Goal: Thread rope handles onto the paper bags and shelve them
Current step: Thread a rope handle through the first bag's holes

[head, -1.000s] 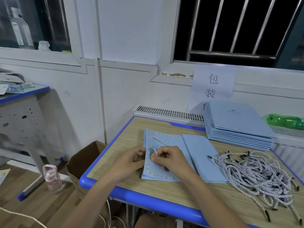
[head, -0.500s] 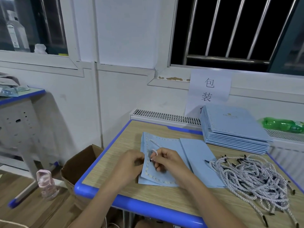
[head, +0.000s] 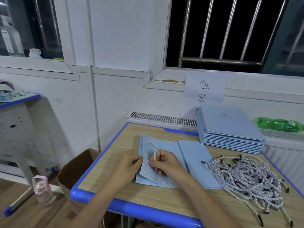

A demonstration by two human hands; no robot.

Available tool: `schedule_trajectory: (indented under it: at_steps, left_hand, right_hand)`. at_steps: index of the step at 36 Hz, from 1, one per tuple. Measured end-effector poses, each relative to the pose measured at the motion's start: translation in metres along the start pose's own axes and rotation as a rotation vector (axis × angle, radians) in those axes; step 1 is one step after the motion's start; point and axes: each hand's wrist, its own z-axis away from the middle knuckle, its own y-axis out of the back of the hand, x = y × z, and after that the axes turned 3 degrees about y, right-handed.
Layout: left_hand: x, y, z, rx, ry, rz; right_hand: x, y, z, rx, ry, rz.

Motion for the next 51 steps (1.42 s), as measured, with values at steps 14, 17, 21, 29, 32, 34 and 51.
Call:
schedule_trajectory:
  at_steps: [14, 17, 21, 29, 32, 34, 51]
  left_hand:
    - [-0.007, 0.004, 0.006, -0.155, 0.074, -0.058]
    - [-0.007, 0.009, 0.010, -0.126, 0.086, -0.256]
    - [-0.008, 0.015, 0.010, -0.126, 0.131, -0.464]
    - [-0.009, 0.017, 0.004, -0.155, 0.178, -0.545]
    - [-0.005, 0.014, 0.003, -0.094, 0.110, -0.451]
    - [0.001, 0.012, 0.002, -0.073, 0.067, -0.308]
    - [-0.026, 0.052, -0.009, 0.326, 0.171, -0.398]
  right_hand:
    - [-0.007, 0.000, 0.003, 0.077, 0.103, -0.311]
    - [-0.008, -0.002, 0.003, 0.099, 0.168, -0.228]
    - [-0.008, -0.007, 0.000, 0.083, 0.249, -0.129]
    - [-0.009, -0.005, -0.003, 0.062, 0.402, 0.058]
    - [-0.012, -0.012, -0.012, -0.009, 0.484, 0.245]
    - [-0.017, -0.021, -0.017, -0.094, 0.515, 0.410]
    - [0.011, 0.082, 0.013, 0.006, 0.122, 0.873]
